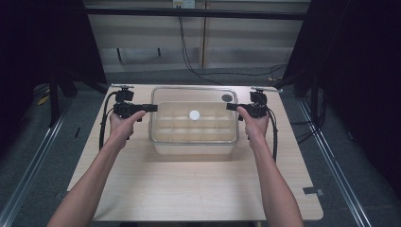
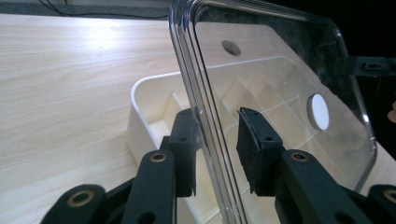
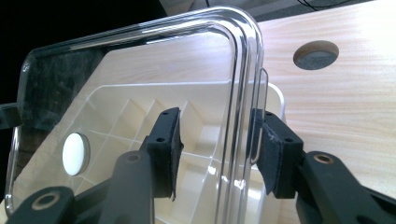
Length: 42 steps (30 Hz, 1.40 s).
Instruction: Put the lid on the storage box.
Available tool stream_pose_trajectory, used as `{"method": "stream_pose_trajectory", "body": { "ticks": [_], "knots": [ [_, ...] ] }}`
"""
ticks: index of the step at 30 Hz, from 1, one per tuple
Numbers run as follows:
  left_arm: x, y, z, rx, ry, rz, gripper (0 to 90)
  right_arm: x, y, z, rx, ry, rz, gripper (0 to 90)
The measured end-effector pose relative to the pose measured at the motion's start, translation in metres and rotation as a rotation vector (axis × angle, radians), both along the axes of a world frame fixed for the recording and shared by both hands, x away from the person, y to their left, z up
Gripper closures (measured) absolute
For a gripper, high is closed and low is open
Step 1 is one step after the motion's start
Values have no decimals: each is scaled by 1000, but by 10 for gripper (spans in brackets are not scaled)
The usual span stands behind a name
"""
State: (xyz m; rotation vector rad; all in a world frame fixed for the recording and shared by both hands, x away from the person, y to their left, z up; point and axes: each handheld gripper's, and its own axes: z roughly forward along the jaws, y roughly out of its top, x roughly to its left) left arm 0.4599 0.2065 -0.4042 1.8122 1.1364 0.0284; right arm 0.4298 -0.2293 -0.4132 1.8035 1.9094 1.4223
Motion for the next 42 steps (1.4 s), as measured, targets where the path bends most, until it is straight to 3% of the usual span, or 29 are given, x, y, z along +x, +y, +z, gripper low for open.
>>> {"method": "stream_pose_trajectory", "body": {
  "ticks": [3,11,19,24,30,42],
  "knots": [
    [2,0,-2,13,3,12,689,1,1,-1,-10,4,1,536],
    [7,0,-13,-5,39,12,687,8,4,-11,-23,37,-21,500],
    [13,-2,-26,-7,69,16,656,14,15,-19,-99,74,-48,411],
    [12,-2,-29,-33,80,30,655,13,15,-20,-104,71,-47,407],
    [14,-2,-33,-9,93,16,633,14,16,-25,-113,83,-38,389],
    [17,-3,-41,-2,123,19,608,16,16,-35,-98,108,-32,375]
  ]
}}
